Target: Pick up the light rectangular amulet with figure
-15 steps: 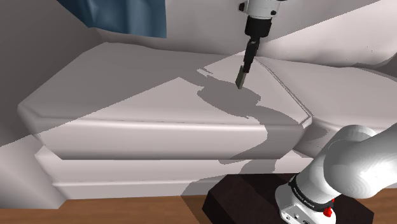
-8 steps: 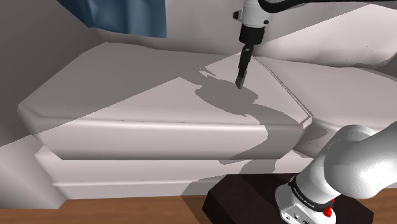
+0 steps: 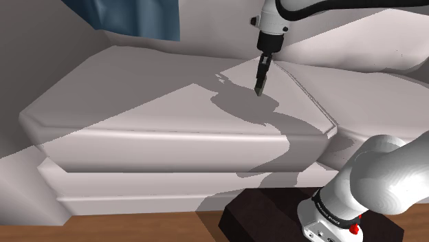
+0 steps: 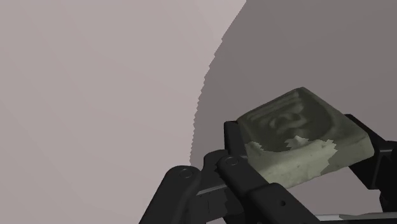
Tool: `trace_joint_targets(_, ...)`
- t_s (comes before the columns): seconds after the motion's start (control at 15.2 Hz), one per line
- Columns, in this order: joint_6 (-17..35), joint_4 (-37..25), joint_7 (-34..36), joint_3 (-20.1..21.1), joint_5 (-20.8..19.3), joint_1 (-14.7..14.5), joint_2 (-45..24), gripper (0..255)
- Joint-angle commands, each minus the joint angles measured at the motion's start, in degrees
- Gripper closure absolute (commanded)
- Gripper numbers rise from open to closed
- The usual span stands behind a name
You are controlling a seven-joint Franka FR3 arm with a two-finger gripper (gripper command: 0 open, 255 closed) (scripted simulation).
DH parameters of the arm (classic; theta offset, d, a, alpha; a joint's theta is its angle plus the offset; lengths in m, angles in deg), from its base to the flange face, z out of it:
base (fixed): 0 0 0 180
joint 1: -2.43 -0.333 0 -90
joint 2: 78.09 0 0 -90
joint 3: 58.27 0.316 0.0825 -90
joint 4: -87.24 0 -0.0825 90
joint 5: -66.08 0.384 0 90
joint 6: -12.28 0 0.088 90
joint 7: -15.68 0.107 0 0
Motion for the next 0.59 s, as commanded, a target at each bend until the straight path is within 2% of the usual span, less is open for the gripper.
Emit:
trace_joint_targets(0.0, 0.0, 0.0, 0.0, 0.0, 0.0, 0.0, 0.0, 255)
trace_joint_targets(0.26, 0.0, 0.0, 0.0, 0.0, 0.0, 0.0, -0.1, 255)
trace_joint_targets(0.53, -3.0, -3.2, -0.2, 0.0, 0.0, 0.0, -0.2, 255)
